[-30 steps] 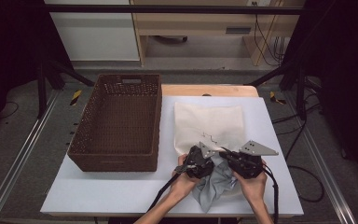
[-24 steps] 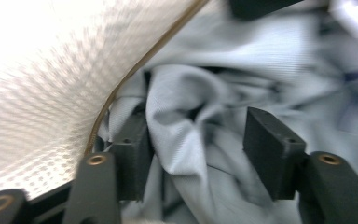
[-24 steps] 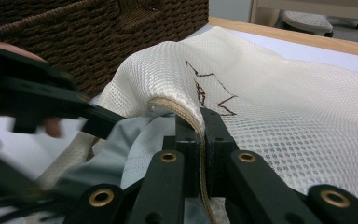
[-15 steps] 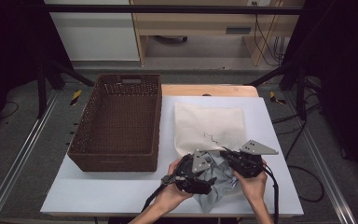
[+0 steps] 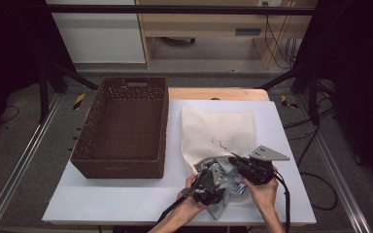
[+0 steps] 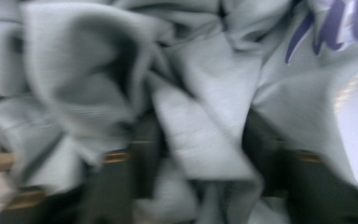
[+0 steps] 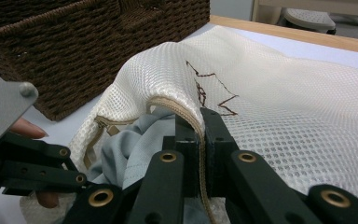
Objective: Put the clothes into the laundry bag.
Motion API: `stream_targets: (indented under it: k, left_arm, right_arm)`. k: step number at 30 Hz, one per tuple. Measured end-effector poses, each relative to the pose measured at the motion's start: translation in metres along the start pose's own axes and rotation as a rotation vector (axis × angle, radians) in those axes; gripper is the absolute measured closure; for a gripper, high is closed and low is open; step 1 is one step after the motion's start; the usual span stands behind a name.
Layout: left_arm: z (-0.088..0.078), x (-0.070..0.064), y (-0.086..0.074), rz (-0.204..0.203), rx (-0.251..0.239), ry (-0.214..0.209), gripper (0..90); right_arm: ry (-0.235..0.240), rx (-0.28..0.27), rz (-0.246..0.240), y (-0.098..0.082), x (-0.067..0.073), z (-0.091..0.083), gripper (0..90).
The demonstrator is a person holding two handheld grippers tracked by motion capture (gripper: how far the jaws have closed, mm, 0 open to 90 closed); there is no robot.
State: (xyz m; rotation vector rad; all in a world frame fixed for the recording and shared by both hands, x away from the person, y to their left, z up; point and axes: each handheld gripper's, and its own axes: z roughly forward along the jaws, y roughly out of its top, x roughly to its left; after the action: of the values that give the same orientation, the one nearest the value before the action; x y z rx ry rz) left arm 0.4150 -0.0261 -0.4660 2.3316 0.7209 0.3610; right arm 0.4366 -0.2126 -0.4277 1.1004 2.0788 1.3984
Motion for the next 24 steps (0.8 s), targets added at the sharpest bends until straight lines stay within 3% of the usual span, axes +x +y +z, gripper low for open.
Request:
stream_targets:
  k: [3, 6, 11, 16, 18, 21, 24]
  left_arm:
    - [-0.002, 0.004, 0.001, -0.029, -0.006, -0.023, 77.6]
    - [-0.007, 0.004, 0.006, -0.023, -0.022, -0.037, 81.9]
    - [-0.017, 0.007, 0.029, -0.013, -0.088, 0.009, 82.9]
    - [-0.002, 0.013, 0.045, -0.011, -0.117, 0.053, 82.8]
    - [0.005, 0.018, 0.046, -0.033, -0.124, 0.054, 82.7]
    - [0.015, 0.024, 0.041, -0.064, -0.138, 0.043, 81.5]
    - [0.024, 0.029, 0.033, -0.062, -0.127, 0.043, 80.8]
  right_arm:
    - [0.000, 0.001, -0.002, 0.000, 0.001, 0.000, 86.7]
    - [0.004, -0.001, 0.002, 0.000, 0.001, -0.001, 86.8]
    - [0.011, -0.014, 0.003, 0.002, 0.001, -0.003, 86.9]
    - [0.017, -0.034, 0.005, 0.004, 0.001, -0.007, 87.0]
    - [0.018, -0.037, 0.007, 0.004, 0.000, -0.008, 87.0]
    - [0.016, -0.033, 0.010, 0.002, 0.000, -0.007, 87.1]
    - [0.019, -0.019, 0.018, -0.001, -0.002, -0.005, 87.1]
